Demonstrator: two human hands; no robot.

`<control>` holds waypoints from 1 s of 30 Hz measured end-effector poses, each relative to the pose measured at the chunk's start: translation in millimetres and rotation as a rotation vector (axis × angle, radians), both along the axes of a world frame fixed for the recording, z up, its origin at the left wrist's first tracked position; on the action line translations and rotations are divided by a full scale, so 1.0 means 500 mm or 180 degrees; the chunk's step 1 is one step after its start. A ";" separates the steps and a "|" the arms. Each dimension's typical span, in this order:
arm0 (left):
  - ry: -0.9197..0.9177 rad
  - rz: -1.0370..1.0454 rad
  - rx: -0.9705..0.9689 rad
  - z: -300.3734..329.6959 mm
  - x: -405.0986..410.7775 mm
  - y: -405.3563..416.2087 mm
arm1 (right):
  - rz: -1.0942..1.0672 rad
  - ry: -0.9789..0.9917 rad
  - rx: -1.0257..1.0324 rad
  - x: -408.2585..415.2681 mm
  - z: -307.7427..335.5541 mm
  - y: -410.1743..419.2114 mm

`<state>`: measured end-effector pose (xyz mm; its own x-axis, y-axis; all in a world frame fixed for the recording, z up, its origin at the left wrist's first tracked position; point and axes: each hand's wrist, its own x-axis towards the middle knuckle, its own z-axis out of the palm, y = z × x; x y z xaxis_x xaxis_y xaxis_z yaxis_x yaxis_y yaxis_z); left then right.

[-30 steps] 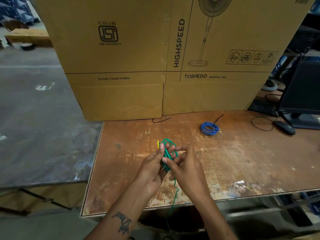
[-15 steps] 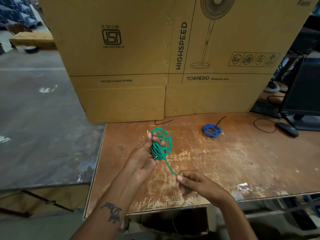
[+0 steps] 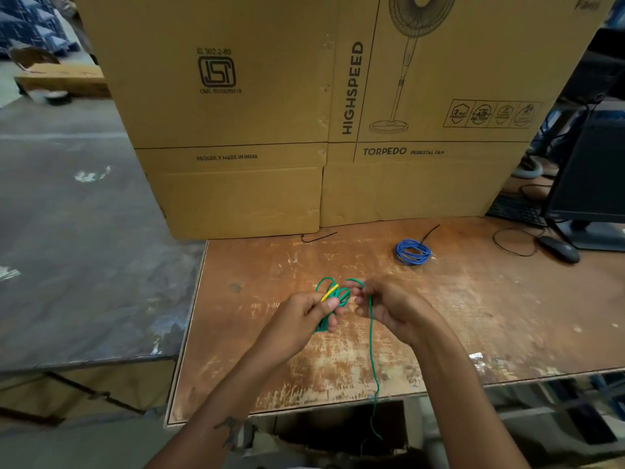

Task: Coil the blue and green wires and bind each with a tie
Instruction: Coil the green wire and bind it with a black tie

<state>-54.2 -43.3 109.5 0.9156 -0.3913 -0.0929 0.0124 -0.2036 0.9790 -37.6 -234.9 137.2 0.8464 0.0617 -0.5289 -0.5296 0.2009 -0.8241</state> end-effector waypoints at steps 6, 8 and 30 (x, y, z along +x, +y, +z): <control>-0.0537 0.0430 0.0984 -0.042 0.007 -0.014 | 0.0572 -0.0708 -0.1634 -0.010 0.023 0.051; -0.0462 0.0519 0.0790 -0.047 0.003 -0.026 | 0.0778 -0.0939 -0.2437 -0.025 0.028 0.068; 0.2243 0.1002 -0.1996 -0.012 -0.029 -0.052 | 0.0082 -0.1346 -0.2746 -0.075 0.009 0.062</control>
<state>-68.6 -69.3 103.5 0.8013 -0.3045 -0.5151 0.5971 0.4608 0.6565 -74.9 -203.8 141.7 0.9814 -0.1847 -0.0521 -0.1504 -0.5718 -0.8065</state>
